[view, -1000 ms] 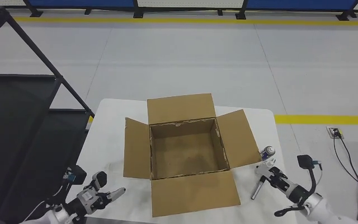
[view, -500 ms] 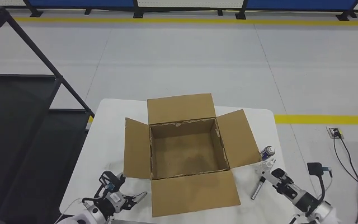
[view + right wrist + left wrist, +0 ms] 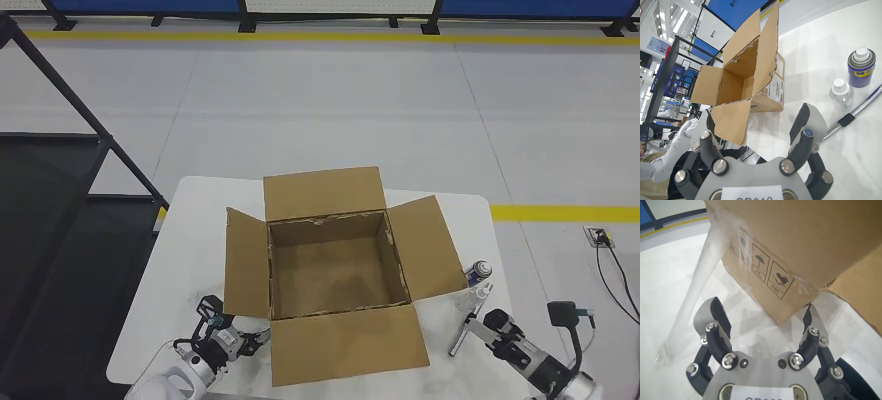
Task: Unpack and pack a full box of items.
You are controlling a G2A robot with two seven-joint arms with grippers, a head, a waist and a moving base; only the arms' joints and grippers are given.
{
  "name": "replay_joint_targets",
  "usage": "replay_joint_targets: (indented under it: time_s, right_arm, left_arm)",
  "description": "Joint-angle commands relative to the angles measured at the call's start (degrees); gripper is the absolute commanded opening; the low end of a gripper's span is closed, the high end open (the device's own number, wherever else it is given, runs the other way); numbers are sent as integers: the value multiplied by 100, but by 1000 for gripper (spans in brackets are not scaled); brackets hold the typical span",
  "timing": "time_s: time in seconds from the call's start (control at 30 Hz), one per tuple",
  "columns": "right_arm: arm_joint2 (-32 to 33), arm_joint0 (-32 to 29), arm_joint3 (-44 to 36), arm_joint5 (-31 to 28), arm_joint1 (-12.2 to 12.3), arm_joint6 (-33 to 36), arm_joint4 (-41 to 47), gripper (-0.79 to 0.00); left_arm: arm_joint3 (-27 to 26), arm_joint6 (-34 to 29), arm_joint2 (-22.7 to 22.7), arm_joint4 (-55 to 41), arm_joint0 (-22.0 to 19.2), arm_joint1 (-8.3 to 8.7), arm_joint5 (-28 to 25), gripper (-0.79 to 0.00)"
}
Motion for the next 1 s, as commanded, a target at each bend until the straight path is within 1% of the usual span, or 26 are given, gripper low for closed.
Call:
replay_joint_targets:
  time_s: [0.0, 0.2, 0.37, 0.67, 0.8, 0.83, 0.9, 0.97]
  right_arm:
    - [3, -31, -27, 1, 4, -15, -10, 0]
    - [20, -97, -83, 5, 21, -37, 13, 0]
    - [33, -146, -133, 40, 35, -39, 43, 0]
    - [35, -328, -256, 73, 43, -176, 45, 0]
    - [35, -378, -282, 143, 45, -259, 32, 0]
    - [43, -384, -286, 238, 42, -320, 22, 0]
    - [59, -359, -304, 832, 31, -558, -207, 0]
    - [-3, -262, -375, 1369, 32, -622, -505, 0]
  left_arm:
    - [25, 15, -30, -38, -20, 2, 5, 0]
    - [80, -12, -143, -262, -88, 9, 21, 0]
    - [129, -89, -193, -416, -225, 9, 42, 0]
    - [405, -231, -222, -628, -565, 0, 144, 0]
    - [500, -203, -278, -686, -616, 8, 96, 0]
    - [495, -189, -301, -696, -598, 13, 69, 0]
    - [444, -151, -370, -803, -519, 25, -61, 0]
    - [317, -100, -500, -832, -391, 45, -123, 0]
